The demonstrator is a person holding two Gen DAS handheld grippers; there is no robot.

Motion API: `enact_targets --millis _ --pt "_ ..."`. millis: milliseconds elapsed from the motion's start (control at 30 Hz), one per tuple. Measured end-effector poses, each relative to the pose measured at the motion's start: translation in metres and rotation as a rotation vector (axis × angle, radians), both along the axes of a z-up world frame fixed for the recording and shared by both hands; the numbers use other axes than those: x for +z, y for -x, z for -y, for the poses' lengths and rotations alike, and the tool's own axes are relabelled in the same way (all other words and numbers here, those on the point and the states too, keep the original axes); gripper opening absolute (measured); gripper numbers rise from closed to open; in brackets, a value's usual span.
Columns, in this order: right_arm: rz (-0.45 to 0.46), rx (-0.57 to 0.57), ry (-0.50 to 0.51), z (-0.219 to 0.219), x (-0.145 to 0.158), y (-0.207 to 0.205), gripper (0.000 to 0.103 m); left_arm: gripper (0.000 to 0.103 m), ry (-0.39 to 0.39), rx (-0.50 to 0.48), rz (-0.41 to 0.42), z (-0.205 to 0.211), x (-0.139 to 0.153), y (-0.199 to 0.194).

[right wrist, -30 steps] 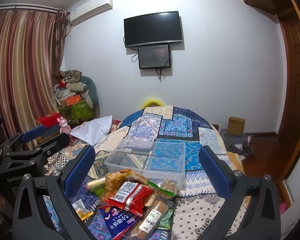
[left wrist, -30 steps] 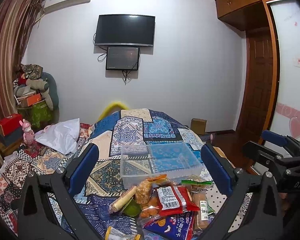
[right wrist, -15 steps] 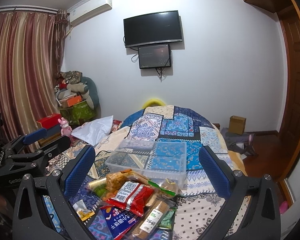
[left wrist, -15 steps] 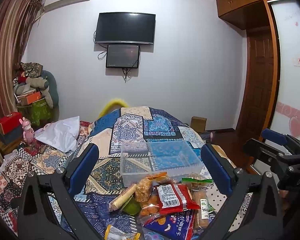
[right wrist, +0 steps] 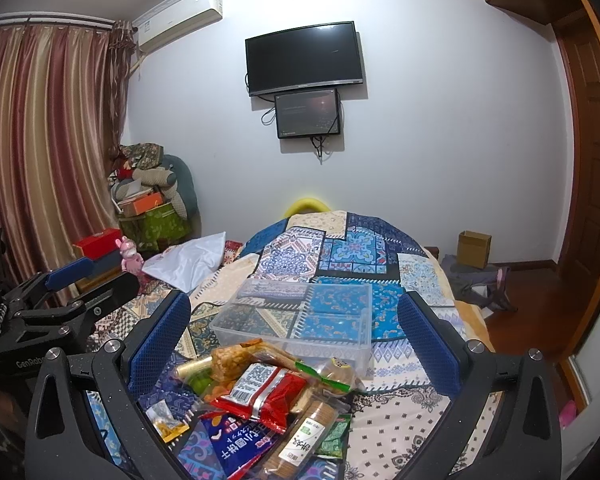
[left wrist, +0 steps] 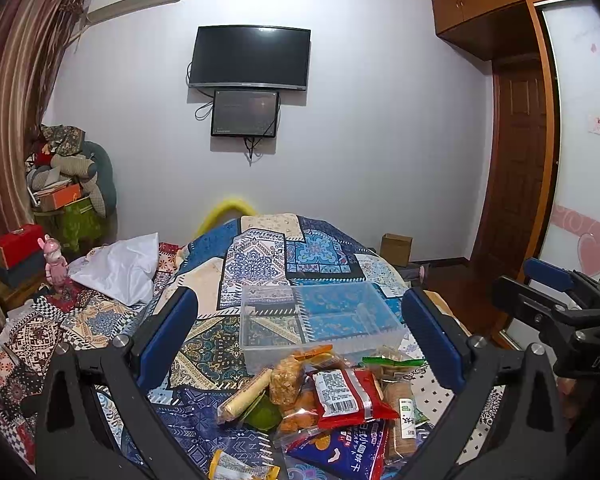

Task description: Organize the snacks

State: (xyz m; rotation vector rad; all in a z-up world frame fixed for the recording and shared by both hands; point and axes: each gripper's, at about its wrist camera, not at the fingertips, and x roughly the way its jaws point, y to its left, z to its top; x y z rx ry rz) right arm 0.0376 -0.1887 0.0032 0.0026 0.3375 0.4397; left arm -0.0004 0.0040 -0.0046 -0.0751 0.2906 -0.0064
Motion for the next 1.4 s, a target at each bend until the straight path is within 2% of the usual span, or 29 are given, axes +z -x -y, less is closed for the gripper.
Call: enact_targets --millis 533,867,1033,1200,1400 --pt "-0.003 0.001 -0.003 0.001 0.001 -0.001 0.103 0.103 0.0 0.001 0.0 0.0 0.0 0.0" --pt "-0.032 0.021 -0.003 -0.001 -0.008 -0.006 0.103 0.103 0.012 -0.026 -0.034 -0.005 -0.009 -0.005" --pt "-0.096 -0.003 0.023 0.001 -0.023 -0.019 0.103 0.103 0.004 -0.025 -0.102 -0.011 -0.026 -0.013" --pt "-0.181 -0.004 0.067 0.005 -0.049 -0.029 0.103 0.103 -0.023 -0.004 -0.185 -0.02 -0.057 -0.021" --pt "-0.294 0.013 0.129 0.008 -0.083 -0.038 0.103 0.103 -0.006 0.026 -0.345 -0.04 -0.106 -0.031"
